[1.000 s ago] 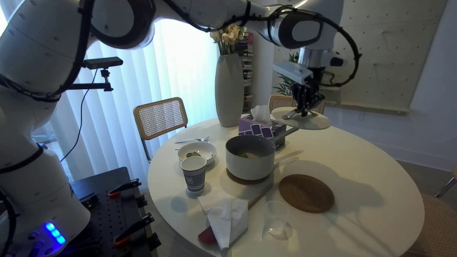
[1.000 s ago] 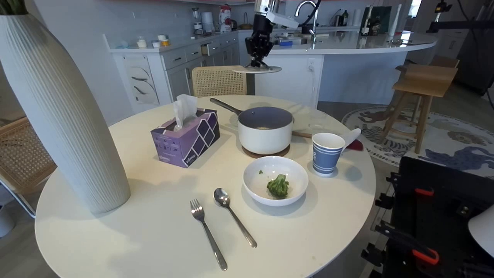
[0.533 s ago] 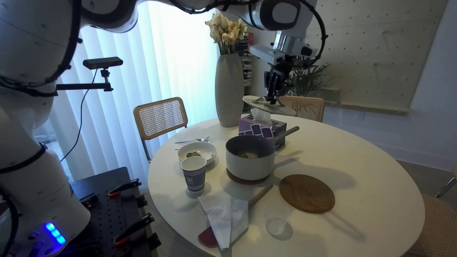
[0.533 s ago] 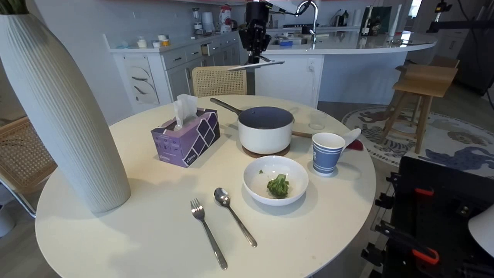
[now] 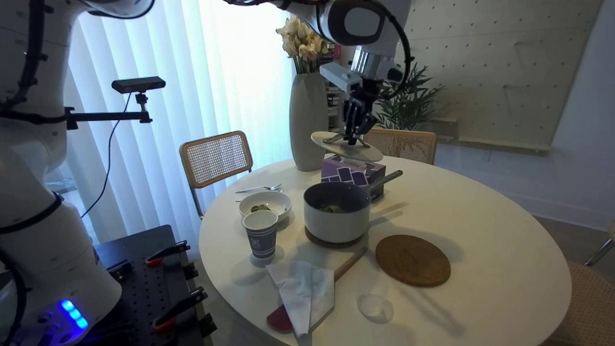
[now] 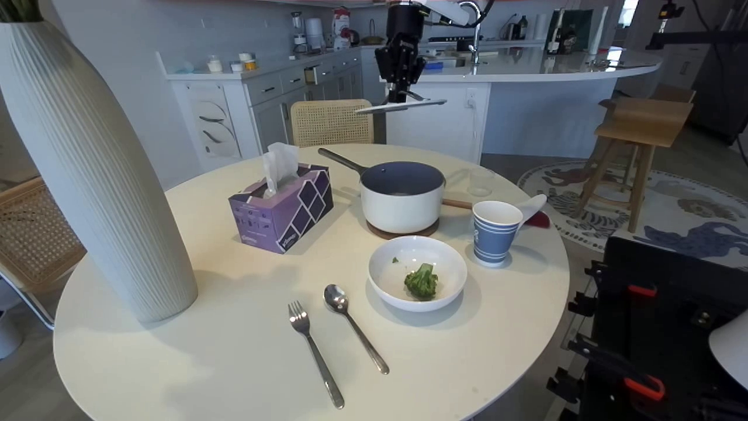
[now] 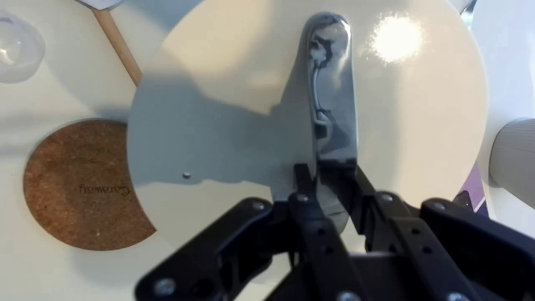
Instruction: Pick up the lid and place it on the white pot
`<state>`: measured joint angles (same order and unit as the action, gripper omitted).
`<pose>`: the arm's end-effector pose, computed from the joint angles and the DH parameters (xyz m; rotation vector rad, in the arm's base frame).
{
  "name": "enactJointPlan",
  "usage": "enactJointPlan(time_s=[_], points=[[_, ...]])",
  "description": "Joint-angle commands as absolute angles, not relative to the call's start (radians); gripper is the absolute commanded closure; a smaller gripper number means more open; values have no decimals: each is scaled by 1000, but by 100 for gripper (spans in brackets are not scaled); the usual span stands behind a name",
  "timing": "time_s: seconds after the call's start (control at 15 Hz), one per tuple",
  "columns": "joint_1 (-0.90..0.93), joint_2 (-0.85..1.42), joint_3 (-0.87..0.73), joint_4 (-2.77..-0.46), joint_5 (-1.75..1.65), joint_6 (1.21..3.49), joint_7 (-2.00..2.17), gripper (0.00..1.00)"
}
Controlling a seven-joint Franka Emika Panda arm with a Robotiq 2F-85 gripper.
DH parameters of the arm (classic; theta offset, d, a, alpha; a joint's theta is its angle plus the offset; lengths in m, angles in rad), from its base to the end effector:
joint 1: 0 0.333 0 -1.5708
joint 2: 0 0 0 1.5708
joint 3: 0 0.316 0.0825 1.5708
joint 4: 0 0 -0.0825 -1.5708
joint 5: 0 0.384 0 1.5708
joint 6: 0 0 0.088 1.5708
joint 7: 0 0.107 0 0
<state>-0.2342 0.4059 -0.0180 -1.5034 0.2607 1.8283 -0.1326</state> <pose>0.6545 -0.1454 0.4298 -2.8745 0.2817 0.0473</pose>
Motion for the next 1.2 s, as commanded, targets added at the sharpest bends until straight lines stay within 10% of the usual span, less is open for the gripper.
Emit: enactJointPlan(time_s=[0.0,1.13], points=[[-210,276,-30,-1727,301,2020,-150,94],[-151,210,-23,-2122,273,2495,-175,94]])
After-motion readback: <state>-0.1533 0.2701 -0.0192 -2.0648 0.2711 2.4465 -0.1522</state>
